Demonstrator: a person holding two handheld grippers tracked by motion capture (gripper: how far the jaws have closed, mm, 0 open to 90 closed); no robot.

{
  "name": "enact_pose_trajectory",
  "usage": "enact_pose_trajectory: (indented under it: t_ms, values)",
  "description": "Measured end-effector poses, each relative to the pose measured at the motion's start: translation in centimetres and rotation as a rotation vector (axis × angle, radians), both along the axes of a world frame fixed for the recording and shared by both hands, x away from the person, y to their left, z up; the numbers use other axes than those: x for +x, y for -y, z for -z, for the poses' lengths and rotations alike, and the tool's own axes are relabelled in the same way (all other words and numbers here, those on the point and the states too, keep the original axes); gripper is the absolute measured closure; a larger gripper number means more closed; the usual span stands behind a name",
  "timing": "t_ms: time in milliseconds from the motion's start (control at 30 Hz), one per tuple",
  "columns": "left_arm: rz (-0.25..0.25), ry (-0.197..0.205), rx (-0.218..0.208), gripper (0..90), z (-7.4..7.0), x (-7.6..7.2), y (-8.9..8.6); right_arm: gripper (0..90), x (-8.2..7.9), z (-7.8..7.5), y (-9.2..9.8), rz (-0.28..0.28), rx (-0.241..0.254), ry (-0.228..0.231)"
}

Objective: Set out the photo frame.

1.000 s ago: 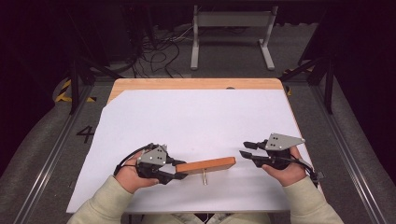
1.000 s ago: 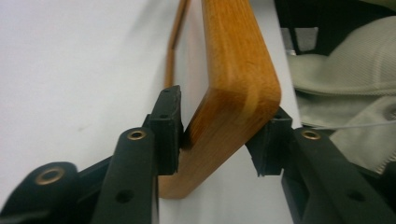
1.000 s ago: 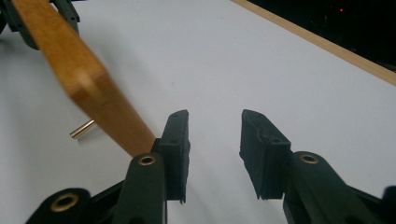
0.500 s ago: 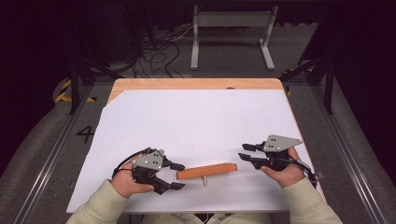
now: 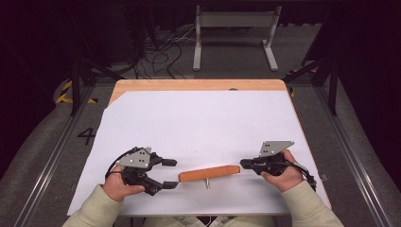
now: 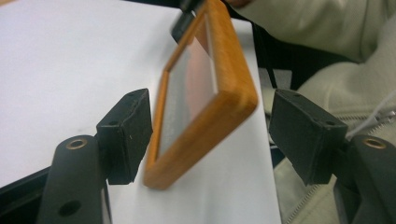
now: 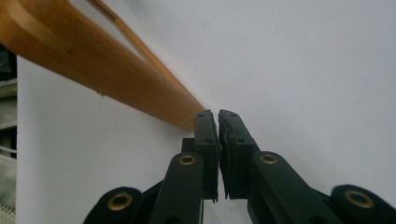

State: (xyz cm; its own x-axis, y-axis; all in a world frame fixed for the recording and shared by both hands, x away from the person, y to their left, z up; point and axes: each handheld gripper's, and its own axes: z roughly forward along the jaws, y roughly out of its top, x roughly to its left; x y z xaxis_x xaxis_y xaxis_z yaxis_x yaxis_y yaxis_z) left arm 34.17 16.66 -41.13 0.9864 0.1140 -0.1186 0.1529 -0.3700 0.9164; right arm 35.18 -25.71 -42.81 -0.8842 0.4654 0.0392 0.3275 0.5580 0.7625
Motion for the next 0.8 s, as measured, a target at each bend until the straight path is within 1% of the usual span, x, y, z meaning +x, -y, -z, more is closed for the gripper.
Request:
enact_pose_trajectory:
  t_ms: [33, 67, 167, 200, 233, 300, 333, 367, 433, 467, 500, 533, 567, 667, 767, 800]
  values:
    - [-0.011, -0.007, -0.005, 30.5, -0.1, 0.1, -0.2, 88.7, 0.0, 0.2, -0.2, -0.011, -0.009, -0.007]
    - [-0.029, 0.006, -0.016, 30.5, -0.2, 0.2, -0.3, 89.4, 0.0, 0.3, -0.3, -0.020, -0.017, -0.016]
    - [-0.091, 0.010, -0.039, 30.4, -0.3, 0.6, -0.8, 90.0, -0.1, 0.6, -0.7, -0.037, -0.028, -0.039]
    - [-0.129, 0.008, -0.035, 30.5, -0.3, 0.7, -0.9, 90.0, -0.1, 0.7, -0.8, -0.044, -0.030, -0.046]
    - [-0.162, 0.013, -0.017, 30.6, -0.3, 0.9, -1.0, 90.0, -0.1, 0.8, -0.9, -0.052, -0.035, -0.052]
    - [-0.223, 0.018, 0.002, 30.7, -0.1, 1.2, -1.2, 90.0, -0.1, 1.0, -1.1, -0.060, -0.039, -0.063]
    - [-0.244, 0.019, 0.009, 30.7, -0.1, 1.4, -1.3, 90.0, -0.1, 1.0, -1.2, -0.066, -0.045, -0.068]
    - [-0.282, 0.015, 0.016, 30.6, 0.0, 1.6, -1.5, 90.0, -0.1, 1.1, -1.3, -0.071, -0.047, -0.073]
    - [-0.329, 0.012, 0.016, 30.3, 0.1, 2.0, -1.8, 90.0, -0.2, 1.3, -1.6, -0.085, -0.053, -0.082]
    - [-0.329, 0.012, 0.016, 30.2, 0.1, 2.0, -1.8, 90.0, -0.2, 1.3, -1.6, -0.085, -0.053, -0.082]
    - [-0.354, 0.016, 0.026, 30.2, 0.2, 2.1, -1.9, 90.0, -0.3, 1.4, -1.8, -0.090, -0.060, -0.087]
    - [-0.369, 0.011, 0.030, 30.1, 0.3, 2.2, -2.0, 90.0, -0.3, 1.6, -1.9, -0.096, -0.062, -0.092]
    - [-0.383, 0.003, 0.041, 29.8, 0.3, 2.2, -2.0, 90.0, -0.3, 1.7, -2.1, -0.101, -0.063, -0.099]
    - [-0.421, 0.002, 0.079, 29.4, 0.6, 2.5, -1.9, 90.0, -0.3, 1.8, -2.3, -0.107, -0.070, -0.103]
    - [-0.447, -0.002, 0.103, 29.2, 0.7, 2.7, -1.9, 90.0, -0.3, 1.9, -2.4, -0.110, -0.069, -0.110]
    - [-0.456, -0.002, 0.104, 29.1, 0.8, 2.8, -1.9, 90.0, -0.3, 2.0, -2.5, -0.112, -0.069, -0.110]
